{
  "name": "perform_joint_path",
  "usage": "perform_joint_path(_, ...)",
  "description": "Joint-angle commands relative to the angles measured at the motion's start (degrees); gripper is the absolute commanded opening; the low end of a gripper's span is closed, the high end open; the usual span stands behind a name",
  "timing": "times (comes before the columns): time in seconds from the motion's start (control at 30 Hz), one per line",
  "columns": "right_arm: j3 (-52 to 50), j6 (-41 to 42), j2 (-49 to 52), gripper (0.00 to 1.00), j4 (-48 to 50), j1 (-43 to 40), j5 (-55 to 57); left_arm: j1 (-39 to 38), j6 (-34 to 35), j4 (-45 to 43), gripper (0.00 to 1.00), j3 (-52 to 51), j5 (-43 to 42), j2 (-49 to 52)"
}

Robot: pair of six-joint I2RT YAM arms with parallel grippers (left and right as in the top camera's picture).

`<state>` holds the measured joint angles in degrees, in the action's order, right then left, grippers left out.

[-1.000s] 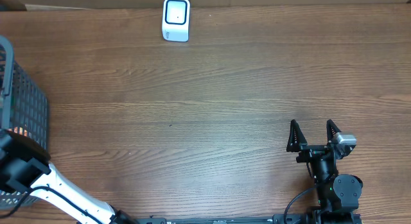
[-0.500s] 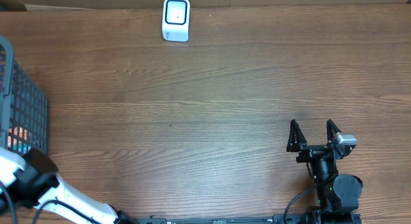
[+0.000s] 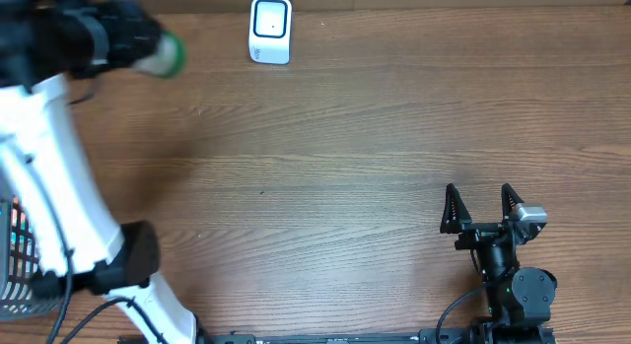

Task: Scan the item barcode
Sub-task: 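Carry the jar past the scanner and set it on the table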

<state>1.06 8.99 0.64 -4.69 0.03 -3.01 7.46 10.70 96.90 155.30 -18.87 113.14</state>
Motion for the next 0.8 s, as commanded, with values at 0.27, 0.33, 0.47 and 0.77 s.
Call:
perform_joint_path(0.27, -0.6, 0.0, -0.5, 1.0, 0.3, -0.2, -0.1, -24.0, 3.7, -7.2, 0.47, -17.0, 10.6, 14.5)
perform_joint_path(0.33, -0.6, 0.0, -0.5, 1.0, 0.3, -0.2, -0.1, -26.7, 5.5, -10.4, 0.47, -18.3, 11.8, 17.9)
perform_joint_path(0.47, -0.6, 0.0, -0.5, 1.0, 0.3, -0.2, -0.1, -30.5, 9.9, -14.4, 0.48, -18.4, 16.5, 23.8)
perform_joint_path(0.77, -0.6, 0.0, -0.5, 1.0, 0.3, -0.2, -0.1, -33.7, 16.7, -19.8, 0.52, -18.5, 21.0, 30.5)
